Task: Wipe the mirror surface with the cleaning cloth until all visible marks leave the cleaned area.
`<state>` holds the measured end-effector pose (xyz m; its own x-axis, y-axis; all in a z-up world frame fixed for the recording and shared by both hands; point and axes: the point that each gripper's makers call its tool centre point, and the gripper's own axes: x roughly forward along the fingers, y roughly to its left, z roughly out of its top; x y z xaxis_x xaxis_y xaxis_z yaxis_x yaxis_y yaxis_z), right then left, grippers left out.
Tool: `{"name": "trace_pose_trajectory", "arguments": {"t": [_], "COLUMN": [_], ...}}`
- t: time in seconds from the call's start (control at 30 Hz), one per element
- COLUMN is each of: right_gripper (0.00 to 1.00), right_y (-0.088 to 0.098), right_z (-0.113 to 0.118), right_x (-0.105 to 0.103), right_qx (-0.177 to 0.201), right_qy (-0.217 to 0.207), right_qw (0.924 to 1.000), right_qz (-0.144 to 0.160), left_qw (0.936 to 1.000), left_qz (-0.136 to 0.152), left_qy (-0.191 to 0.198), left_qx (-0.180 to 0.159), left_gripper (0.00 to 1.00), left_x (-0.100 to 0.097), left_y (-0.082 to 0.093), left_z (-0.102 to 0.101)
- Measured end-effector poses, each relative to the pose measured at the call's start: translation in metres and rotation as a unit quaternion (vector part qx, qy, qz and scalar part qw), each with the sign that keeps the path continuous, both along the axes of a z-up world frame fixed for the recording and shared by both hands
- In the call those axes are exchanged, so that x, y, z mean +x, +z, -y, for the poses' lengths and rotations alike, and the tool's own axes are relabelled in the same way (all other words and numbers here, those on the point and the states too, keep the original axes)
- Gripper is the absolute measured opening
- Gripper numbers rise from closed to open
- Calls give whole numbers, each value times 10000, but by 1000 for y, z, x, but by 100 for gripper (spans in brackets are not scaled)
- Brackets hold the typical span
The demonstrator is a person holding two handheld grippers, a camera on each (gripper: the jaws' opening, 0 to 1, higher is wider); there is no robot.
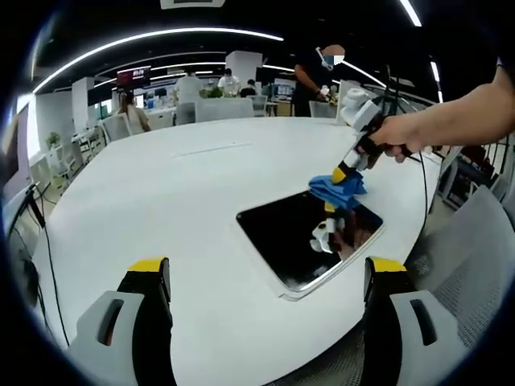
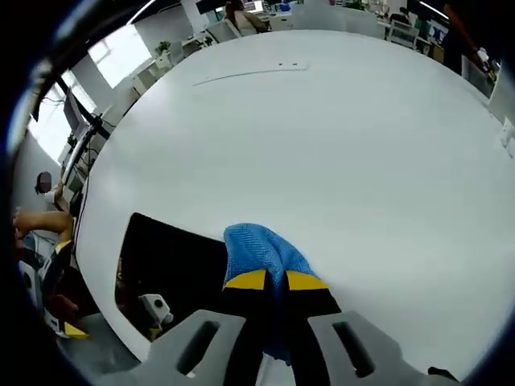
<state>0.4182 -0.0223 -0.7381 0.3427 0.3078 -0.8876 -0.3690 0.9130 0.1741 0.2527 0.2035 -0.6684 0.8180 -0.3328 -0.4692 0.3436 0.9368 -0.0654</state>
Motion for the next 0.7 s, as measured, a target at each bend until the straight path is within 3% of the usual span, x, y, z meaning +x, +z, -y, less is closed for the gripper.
{"name": "trace_pose_trajectory", "arguments": {"t": [0.3, 0.7], "right_gripper": [1, 1], "right_y": [-2, 7], "right_z": [-5, -6], "right_x": [14, 9], "right_qx": [-86, -40], "right_qy": [45, 31], "right_qw": [9999, 9999], "right_qz": [50, 102], "left_qw": [10000, 10000], "left_qz": [-3, 13], "left_qy": [-27, -1], "left_qx": [-55, -65], "left_gripper": [99, 99], "left_x": [0, 0], "left_y": [0, 1], "left_z": [2, 1]}}
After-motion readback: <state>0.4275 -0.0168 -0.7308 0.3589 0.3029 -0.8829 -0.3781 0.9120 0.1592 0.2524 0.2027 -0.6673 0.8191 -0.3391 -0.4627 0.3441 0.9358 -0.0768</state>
